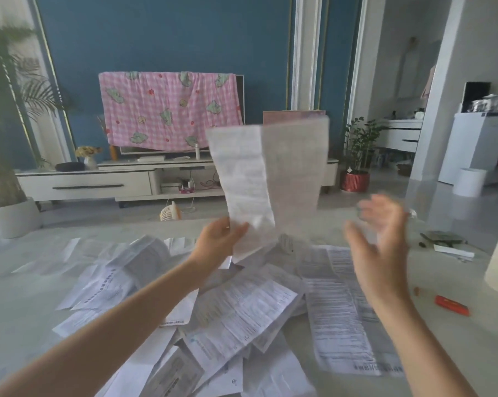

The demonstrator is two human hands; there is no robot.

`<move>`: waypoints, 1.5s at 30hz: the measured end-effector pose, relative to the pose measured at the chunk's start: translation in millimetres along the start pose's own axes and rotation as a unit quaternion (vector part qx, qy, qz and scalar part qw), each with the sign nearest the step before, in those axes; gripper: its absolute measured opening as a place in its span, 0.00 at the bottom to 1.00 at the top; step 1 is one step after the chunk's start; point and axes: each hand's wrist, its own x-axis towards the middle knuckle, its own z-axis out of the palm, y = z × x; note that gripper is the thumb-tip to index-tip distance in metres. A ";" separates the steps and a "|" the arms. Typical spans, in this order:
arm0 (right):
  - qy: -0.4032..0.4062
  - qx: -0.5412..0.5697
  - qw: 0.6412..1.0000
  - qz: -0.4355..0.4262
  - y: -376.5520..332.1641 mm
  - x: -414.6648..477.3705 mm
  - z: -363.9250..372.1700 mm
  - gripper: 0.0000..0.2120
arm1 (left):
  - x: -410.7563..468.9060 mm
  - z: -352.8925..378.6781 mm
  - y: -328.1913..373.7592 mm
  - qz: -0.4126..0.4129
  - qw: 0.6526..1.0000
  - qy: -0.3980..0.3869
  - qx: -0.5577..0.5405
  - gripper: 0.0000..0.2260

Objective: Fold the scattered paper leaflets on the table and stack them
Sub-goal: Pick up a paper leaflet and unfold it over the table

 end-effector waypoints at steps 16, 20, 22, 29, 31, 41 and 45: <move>-0.217 0.145 0.949 0.175 7.7 27.5 39.8 0.10 | 59.7 -8.9 88.8 -0.038 0.992 -0.036 -0.118 0.10; -0.180 0.151 0.949 0.211 12.6 30.3 52.4 0.14 | 71.8 -11.9 93.4 -0.035 0.993 -0.023 -0.111 0.07; -0.157 0.192 0.939 0.240 8.1 33.9 50.9 0.13 | 77.0 -12.2 95.3 -0.020 0.995 0.006 -0.099 0.05; -0.161 0.161 0.950 0.215 -14.9 37.8 50.7 0.06 | 79.9 -11.6 102.7 0.027 0.993 0.091 -0.075 0.08; -0.142 0.163 0.955 0.201 -22.0 35.5 58.2 0.05 | 78.5 -11.8 113.8 0.043 0.991 0.096 -0.084 0.08; -0.096 0.246 0.928 0.261 -72.3 105.3 43.3 0.04 | 82.5 -37.9 181.0 0.037 0.994 0.040 -0.097 0.23; -0.087 0.257 0.910 0.313 -87.1 126.4 37.0 0.04 | 60.6 -45.4 166.6 -0.007 0.993 -0.104 -0.046 0.54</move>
